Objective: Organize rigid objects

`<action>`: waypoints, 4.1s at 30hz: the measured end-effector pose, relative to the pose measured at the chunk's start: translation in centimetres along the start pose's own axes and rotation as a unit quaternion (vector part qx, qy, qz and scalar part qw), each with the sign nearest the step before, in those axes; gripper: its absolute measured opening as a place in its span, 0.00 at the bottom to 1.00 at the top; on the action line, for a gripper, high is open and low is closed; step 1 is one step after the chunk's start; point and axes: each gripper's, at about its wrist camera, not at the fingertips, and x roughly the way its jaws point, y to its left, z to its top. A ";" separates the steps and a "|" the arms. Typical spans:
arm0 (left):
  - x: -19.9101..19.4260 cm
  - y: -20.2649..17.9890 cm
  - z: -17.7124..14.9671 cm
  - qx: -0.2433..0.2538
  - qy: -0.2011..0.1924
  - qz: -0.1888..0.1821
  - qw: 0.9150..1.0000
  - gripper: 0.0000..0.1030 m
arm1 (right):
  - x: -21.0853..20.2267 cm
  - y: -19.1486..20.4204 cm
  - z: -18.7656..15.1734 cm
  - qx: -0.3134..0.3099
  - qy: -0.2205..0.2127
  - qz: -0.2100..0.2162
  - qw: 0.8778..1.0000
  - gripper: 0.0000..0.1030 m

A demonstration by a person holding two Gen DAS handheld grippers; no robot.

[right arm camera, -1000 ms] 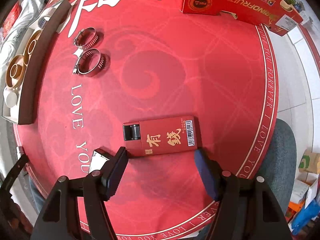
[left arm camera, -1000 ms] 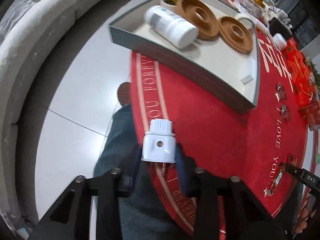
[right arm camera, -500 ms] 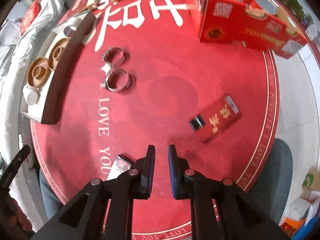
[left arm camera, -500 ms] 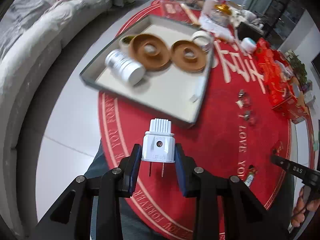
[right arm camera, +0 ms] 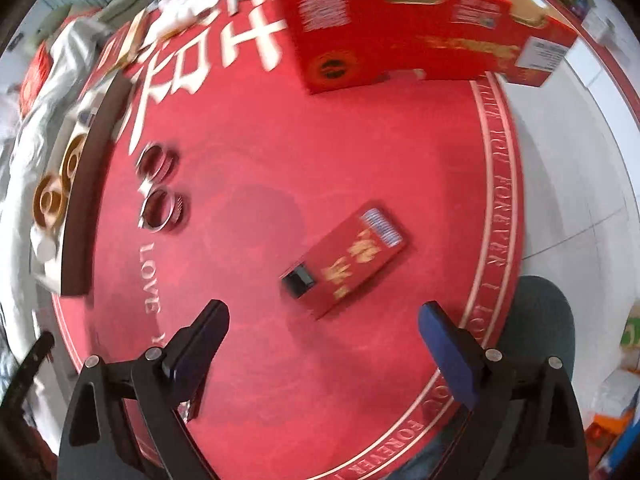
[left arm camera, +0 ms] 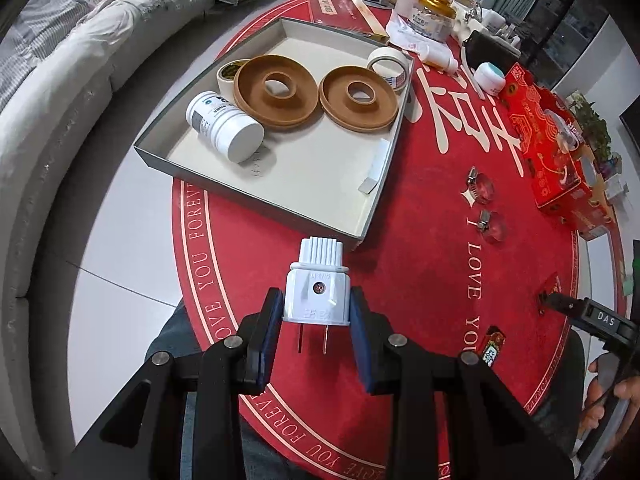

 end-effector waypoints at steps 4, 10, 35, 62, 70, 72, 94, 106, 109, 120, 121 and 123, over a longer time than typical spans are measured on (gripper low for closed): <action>0.1 -0.1 0.0 -0.001 0.001 -0.001 1.000 0.35 | 0.2 -0.9 0.2 -0.022 -0.001 -0.030 0.999 0.94; 0.1 -0.1 -0.1 0.002 0.005 0.001 1.000 0.35 | 0.4 -0.3 0.6 -0.093 -0.021 -0.044 0.994 0.94; -3.1 -1.4 1.5 -0.006 -0.033 0.007 0.999 0.35 | -5.2 0.7 1.0 -0.174 -0.078 0.030 0.981 0.69; -7.9 1.8 15.2 -0.088 -0.172 0.048 0.980 0.35 | -15.6 25.3 11.8 -0.209 -0.197 0.173 0.942 0.69; -0.9 2.7 14.6 -0.105 -0.108 0.060 0.987 0.35 | -8.7 26.6 12.1 -0.221 -0.158 0.123 0.954 0.69; -0.2 2.7 14.7 -0.102 -0.103 0.066 0.987 0.35 | -7.5 26.5 12.4 -0.221 -0.149 0.119 0.956 0.69; 3.4 2.9 15.0 -0.096 -0.073 0.078 0.990 0.35 | -3.1 27.6 13.3 -0.233 -0.108 0.104 0.961 0.69; 5.1 2.6 14.9 -0.083 -0.056 0.087 0.991 0.35 | -0.9 28.6 13.4 -0.234 -0.084 0.098 0.964 0.69; 5.6 2.7 14.8 -0.078 -0.050 0.087 0.992 0.35 | -0.1 28.6 13.6 -0.226 -0.071 0.105 0.966 0.69; 5.8 2.4 14.4 -0.067 -0.049 0.106 0.991 1.00 | -0.7 26.8 13.8 -0.229 -0.097 0.094 0.964 0.96; 5.7 2.5 14.3 -0.069 -0.047 0.104 0.991 1.00 | -1.1 26.0 14.1 -0.220 -0.110 0.089 0.965 0.96; 5.1 2.8 13.9 -0.080 -0.047 0.093 0.991 1.00 | -1.9 23.7 15.3 -0.184 -0.139 0.071 0.971 0.96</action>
